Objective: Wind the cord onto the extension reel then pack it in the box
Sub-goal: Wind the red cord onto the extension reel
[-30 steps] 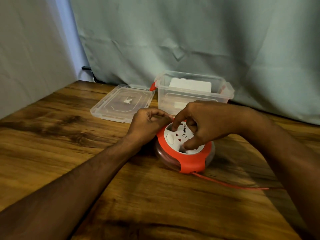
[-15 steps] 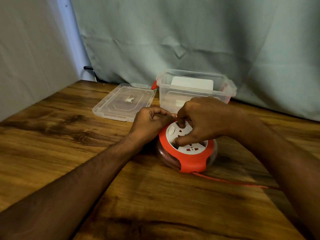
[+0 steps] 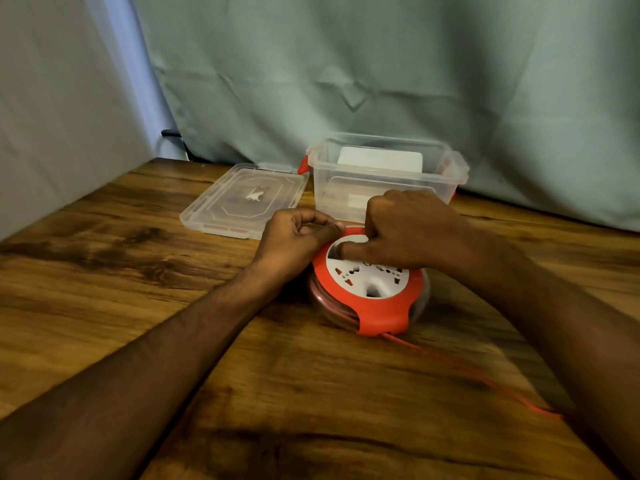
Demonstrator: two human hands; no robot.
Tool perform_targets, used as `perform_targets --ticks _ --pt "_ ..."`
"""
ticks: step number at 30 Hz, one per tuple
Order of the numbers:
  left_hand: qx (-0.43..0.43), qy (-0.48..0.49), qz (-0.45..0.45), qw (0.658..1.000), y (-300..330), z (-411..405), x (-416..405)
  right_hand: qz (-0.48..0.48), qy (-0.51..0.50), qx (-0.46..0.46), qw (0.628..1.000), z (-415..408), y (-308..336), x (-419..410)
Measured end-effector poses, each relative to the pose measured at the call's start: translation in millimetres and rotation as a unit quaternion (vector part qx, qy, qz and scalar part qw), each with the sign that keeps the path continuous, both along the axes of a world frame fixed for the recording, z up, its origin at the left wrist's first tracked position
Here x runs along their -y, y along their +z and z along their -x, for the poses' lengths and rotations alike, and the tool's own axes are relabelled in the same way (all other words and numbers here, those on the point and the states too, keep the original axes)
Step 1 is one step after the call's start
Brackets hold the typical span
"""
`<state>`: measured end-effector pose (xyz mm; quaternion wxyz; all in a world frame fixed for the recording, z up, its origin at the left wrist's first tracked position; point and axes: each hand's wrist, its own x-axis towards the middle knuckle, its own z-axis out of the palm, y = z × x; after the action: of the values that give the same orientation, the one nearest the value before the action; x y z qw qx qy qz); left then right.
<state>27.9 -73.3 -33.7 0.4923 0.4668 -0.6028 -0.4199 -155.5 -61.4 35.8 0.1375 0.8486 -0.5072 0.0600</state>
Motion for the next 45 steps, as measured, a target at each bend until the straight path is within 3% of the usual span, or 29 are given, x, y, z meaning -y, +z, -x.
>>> perform_targets --ticks 5,8,13,15,25,45 --pt "0.004 0.000 0.001 1.000 0.1 -0.9 1.2 -0.010 0.006 -0.007 1.000 -0.2 4.6 -2.7" --pt "0.001 0.000 0.006 1.000 -0.4 -1.1 1.5 -0.002 0.063 -0.024 0.998 1.7 20.2 -9.6" --pt "0.002 -0.003 0.010 1.000 -0.6 -2.9 1.7 -0.226 0.126 0.001 0.966 3.9 34.2 -15.0" --pt "-0.001 -0.006 0.013 1.000 -0.4 -2.2 0.7 -0.243 0.123 -0.006 0.962 3.8 30.2 -14.2" --pt "0.003 -0.008 0.018 1.000 1.0 -1.5 -1.3 -0.186 0.118 0.006 0.975 4.8 27.9 -11.3" --pt "-0.005 -0.012 0.003 1.000 1.3 -1.0 -1.9 0.029 0.039 -0.003 0.999 -2.4 5.6 -6.4"
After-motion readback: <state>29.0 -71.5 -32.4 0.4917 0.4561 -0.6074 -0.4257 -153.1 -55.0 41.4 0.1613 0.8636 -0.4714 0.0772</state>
